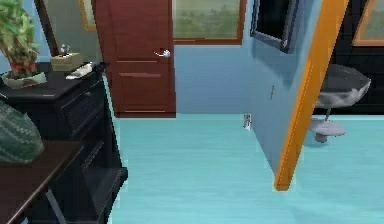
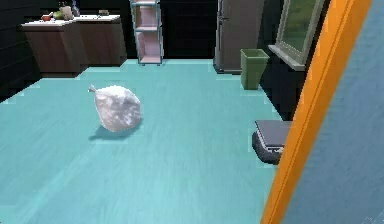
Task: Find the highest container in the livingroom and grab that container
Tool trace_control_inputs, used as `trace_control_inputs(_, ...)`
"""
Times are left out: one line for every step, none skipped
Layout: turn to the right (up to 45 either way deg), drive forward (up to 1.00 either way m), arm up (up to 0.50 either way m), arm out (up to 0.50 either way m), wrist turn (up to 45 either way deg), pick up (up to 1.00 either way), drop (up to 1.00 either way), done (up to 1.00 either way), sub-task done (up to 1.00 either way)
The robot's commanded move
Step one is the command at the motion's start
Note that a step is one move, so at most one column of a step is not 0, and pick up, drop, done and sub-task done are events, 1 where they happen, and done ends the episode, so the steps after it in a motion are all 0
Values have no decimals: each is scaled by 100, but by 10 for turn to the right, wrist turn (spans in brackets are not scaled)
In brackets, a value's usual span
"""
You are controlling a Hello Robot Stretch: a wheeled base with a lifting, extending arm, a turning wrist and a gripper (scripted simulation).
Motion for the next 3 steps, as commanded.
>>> trace_control_inputs(30,0,0,0,0,0,0,0,0)
trace_control_inputs(0,100,0,0,0,0,0,0,0)
trace_control_inputs(30,0,0,0,0,0,0,0,0)
